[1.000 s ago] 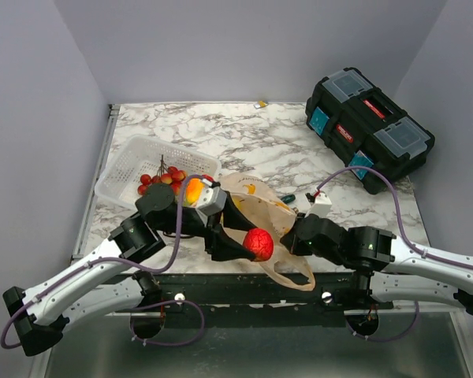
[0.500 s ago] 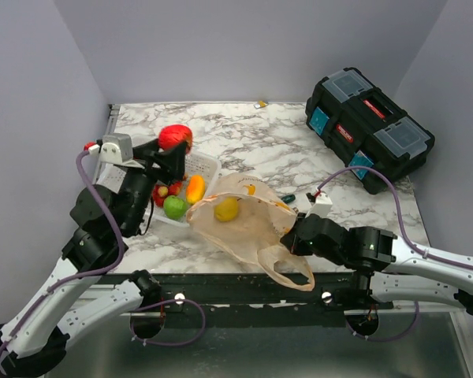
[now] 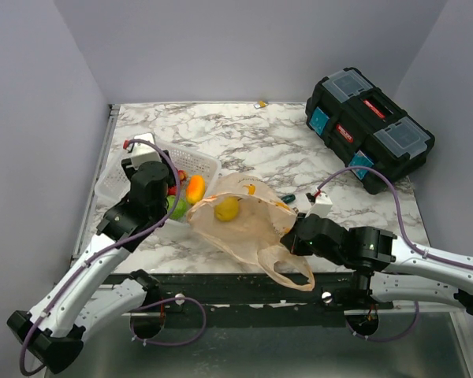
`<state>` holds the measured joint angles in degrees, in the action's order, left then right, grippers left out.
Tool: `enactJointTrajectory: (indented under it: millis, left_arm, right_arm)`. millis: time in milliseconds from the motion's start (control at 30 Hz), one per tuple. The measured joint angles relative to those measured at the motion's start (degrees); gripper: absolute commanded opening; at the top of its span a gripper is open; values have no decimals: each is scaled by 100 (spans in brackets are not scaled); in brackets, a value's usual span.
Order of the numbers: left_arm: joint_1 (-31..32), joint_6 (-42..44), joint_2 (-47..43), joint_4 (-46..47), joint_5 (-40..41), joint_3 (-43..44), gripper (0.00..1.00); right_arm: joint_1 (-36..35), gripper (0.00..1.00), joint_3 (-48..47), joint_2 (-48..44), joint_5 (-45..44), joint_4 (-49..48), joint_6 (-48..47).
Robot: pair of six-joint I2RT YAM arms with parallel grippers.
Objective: Take the fake fruits out of the plastic bag
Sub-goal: Place the fake fruit in the bin.
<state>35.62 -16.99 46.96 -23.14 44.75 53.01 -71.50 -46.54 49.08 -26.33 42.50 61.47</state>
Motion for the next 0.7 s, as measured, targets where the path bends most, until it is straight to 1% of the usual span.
enactJointTrajectory:
  millis: [100, 167, 367, 433, 567, 700]
  left_arm:
    - [-424, -745, 105, -422, -173, 20, 3]
    - [-758, -1226, 271, -706, -345, 79, 0]
    - [-2251, -2551, 881, -1423, -1202, 369, 0]
    - [-2632, -2931, 1176, -1637, -1403, 549, 0]
    - [-3195, -3668, 2035, -1836, -1825, 881, 0]
    - [-3836, -4214, 2623, -2028, -2135, 925, 0]
  right_arm:
    - [0, 1, 0, -2, 2, 2, 0]
    - [0, 1, 0, -7, 2, 2, 0]
    - [0, 1, 0, -146, 2, 39, 2]
    - [0, 1, 0, -195, 0, 46, 2]
    - [0, 1, 0, -221, 2, 46, 2]
    - [0, 1, 0, -227, 13, 46, 2]
